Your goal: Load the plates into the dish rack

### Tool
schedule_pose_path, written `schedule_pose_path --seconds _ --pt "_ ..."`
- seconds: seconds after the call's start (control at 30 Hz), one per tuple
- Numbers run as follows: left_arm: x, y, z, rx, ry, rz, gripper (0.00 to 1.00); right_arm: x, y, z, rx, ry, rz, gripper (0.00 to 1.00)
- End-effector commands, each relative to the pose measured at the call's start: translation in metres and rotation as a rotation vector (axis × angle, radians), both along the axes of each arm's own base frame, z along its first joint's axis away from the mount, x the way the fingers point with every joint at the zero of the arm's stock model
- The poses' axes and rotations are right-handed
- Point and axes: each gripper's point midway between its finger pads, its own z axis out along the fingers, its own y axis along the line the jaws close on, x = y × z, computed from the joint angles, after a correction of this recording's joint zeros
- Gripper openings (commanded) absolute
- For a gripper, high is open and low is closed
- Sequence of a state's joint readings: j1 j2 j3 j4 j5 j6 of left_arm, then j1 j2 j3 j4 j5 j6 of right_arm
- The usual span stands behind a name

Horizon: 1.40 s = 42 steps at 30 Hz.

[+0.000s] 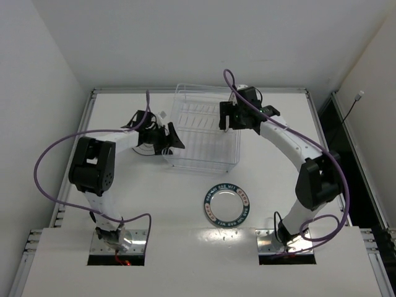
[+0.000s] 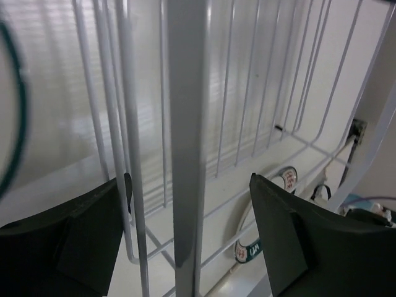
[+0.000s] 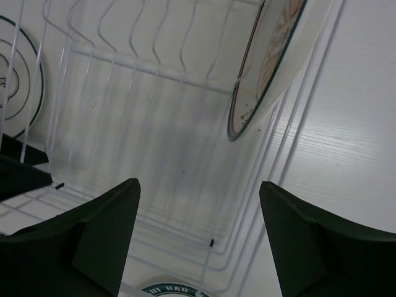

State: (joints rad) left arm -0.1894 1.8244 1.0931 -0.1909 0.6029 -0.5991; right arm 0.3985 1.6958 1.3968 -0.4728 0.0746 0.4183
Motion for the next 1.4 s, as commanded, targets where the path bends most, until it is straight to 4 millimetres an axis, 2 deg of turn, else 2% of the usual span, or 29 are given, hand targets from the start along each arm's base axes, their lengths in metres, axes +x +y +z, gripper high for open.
schedule_pose_path --seconds 0.0,0.03,0.07,0.13,0.2,0.23,0.3,0.33,0.43,0.47,0.5,0.57,0.6,0.67,0.73,0.8,0.83,0.9,0.97,1.03,1.07,1.13,1.23,1.33,1.37 --pt "-0.048 -0.035 -0.035 0.02 0.171 -0.137 0.74 0.0 -0.007 0.014 0.031 -0.038 -0.021 0.75" --pt "-0.047 -0.034 -0.036 0.029 0.169 -0.131 0.77 0.0 -0.007 0.014 0.031 -0.038 -0.022 0.75" --pt "-0.048 -0.03 -0.039 0.054 0.179 -0.118 0.89 -0.001 -0.01 0.01 0.032 -0.026 -0.024 0.75" --pt "-0.04 -0.026 -0.036 0.089 0.163 -0.094 0.99 -0.001 -0.015 0.006 0.023 -0.02 -0.027 0.75" --pt "-0.035 -0.018 -0.032 0.142 0.132 -0.07 0.99 -0.007 -0.017 0.003 0.02 -0.012 -0.027 0.75" --pt "-0.028 -0.015 -0.024 0.159 0.092 -0.061 0.99 -0.007 -0.022 -0.001 0.016 -0.004 -0.036 0.75" --pt "-0.022 -0.004 -0.02 0.224 0.055 -0.023 0.99 -0.01 -0.025 0.002 0.026 -0.019 -0.03 0.75" --pt "-0.018 0.001 -0.008 0.245 0.018 0.001 0.99 -0.01 -0.023 0.012 0.045 -0.043 -0.019 0.75" --pt "-0.003 0.025 0.01 0.364 -0.077 0.098 0.99 -0.01 -0.025 0.012 0.05 -0.06 -0.013 0.75" --pt "0.002 0.032 0.029 0.384 -0.134 0.137 0.99 -0.011 -0.024 0.016 0.059 -0.066 -0.006 0.75" --pt "0.01 0.049 0.038 0.454 -0.179 0.208 0.99 -0.011 -0.024 0.016 0.059 -0.066 -0.006 0.75" --pt "0.013 0.066 0.054 0.505 -0.23 0.288 0.99 -0.011 -0.027 0.02 0.061 -0.075 -0.002 0.75" --pt "0.014 0.079 0.072 0.539 -0.286 0.351 0.99 -0.011 -0.025 0.02 0.067 -0.073 0.005 0.75" --pt "0.011 0.089 0.083 0.556 -0.323 0.406 0.99 -0.012 -0.025 0.018 0.067 -0.073 0.005 0.75" --pt "0.011 0.102 0.104 0.563 -0.385 0.496 0.99 -0.01 -0.027 0.023 0.079 -0.089 0.004 0.75" --pt "0.008 0.113 0.106 0.584 -0.386 0.56 0.99 -0.012 -0.028 0.02 0.076 -0.08 0.004 0.75" --pt "0.006 0.122 0.105 0.615 -0.378 0.599 0.99 -0.012 -0.028 0.02 0.076 -0.08 0.004 0.75" --pt "0.004 0.134 0.09 0.637 -0.305 0.628 0.99 -0.012 -0.026 0.02 0.082 -0.078 0.011 0.75" --pt "0.009 0.134 0.075 0.622 -0.241 0.607 0.99 -0.014 -0.027 0.02 0.082 -0.078 0.011 0.75" --pt "0.011 0.146 0.064 0.602 -0.187 0.615 0.99 -0.014 -0.027 0.02 0.082 -0.078 0.011 0.75" --pt "0.012 0.145 0.06 0.558 -0.158 0.61 0.99 -0.015 -0.025 0.02 0.087 -0.076 0.018 0.75" --pt "0.012 0.17 0.047 0.506 -0.099 0.676 0.99 -0.016 -0.03 0.019 0.087 -0.075 0.009 0.75" --pt "0.01 0.18 0.02 0.358 0.012 0.681 0.99 -0.018 -0.033 0.019 0.092 -0.073 0.006 0.75" --pt "0.009 0.182 -0.003 0.277 0.094 0.667 0.99 -0.02 -0.032 0.015 0.095 -0.063 0.013 0.75" --pt "0.01 0.172 -0.016 0.216 0.132 0.624 0.99 -0.019 -0.036 0.015 0.095 -0.063 0.002 0.75"
